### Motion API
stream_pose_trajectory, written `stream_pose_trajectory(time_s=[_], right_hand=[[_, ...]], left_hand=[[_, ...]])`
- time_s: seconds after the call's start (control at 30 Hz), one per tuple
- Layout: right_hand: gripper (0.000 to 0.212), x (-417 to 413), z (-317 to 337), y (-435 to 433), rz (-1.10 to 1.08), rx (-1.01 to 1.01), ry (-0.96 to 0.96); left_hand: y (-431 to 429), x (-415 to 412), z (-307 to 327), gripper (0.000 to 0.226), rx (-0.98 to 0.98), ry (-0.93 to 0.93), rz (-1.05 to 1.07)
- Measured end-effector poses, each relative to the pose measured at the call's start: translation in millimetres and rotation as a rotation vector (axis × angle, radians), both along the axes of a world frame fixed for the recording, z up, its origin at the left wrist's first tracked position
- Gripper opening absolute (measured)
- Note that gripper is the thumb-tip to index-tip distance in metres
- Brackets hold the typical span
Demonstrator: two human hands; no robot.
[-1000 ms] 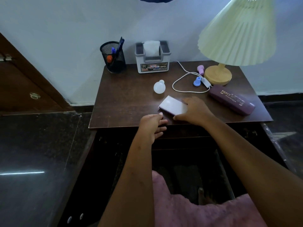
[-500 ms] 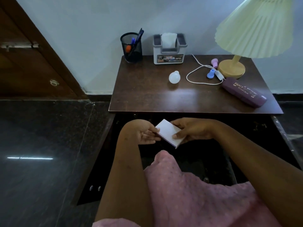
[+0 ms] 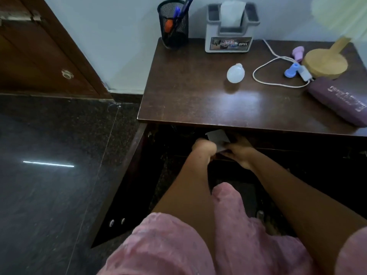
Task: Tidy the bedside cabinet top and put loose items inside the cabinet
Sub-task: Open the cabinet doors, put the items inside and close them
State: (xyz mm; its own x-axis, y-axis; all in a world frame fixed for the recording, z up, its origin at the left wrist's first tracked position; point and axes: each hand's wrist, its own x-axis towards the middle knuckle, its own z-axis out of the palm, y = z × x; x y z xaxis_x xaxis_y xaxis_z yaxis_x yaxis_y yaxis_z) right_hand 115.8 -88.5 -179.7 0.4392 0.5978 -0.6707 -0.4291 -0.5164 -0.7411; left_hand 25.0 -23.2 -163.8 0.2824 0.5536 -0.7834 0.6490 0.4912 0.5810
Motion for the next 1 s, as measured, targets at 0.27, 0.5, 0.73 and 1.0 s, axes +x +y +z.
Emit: stream_pose_trajectory(time_s=[0.27, 0.5, 0.73, 1.0], right_hand=[[0.053, 1.6, -33.6, 9.4, 0.256, -0.058, -0.382], [0.059, -0.4, -43.2, 8.7, 0.665, -0.200, -0.860], [0.074, 11.8, -45.1, 9.0, 0.744, -0.200, -0.840], [0.093, 9.8, -9.9, -3.7, 0.924, -0.335, -0.843]], left_hand=[[16.7, 15.0, -30.4, 0.034, 0.141, 0.078, -0.107], [15.9, 14.0, -40.7, 0.040, 0.097, 0.053, -0.123], [12.8, 15.4, -29.6, 0.049, 0.101, 0.025, -0.171], [5.2, 9.5, -1.6, 0.045, 0.267, 0.137, -0.484]])
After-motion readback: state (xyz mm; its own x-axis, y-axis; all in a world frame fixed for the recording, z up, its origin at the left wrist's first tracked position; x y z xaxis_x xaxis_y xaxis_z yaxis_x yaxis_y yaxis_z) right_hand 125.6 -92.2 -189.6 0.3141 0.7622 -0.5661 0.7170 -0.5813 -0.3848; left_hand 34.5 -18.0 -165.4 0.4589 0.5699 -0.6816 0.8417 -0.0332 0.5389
